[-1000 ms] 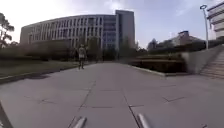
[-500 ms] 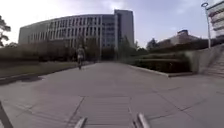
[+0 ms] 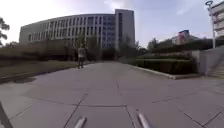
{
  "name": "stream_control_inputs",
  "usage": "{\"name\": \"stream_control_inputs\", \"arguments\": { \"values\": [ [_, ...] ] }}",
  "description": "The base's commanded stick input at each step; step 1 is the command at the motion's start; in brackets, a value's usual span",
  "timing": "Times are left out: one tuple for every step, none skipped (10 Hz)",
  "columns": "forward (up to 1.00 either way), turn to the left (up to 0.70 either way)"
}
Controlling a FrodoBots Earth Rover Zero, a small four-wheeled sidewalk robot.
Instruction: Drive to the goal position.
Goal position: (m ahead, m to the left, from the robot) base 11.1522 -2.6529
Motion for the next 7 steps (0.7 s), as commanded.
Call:
{"name": "stream_control_inputs", "arguments": {
  "values": [
    [0.7,0.0],
    [0.7,0.0],
    [0.7,0.0],
    [0.7,0.0],
    [0.7,0.0],
    [0.7,0.0],
    [0.7,0.0]
  ]
}}
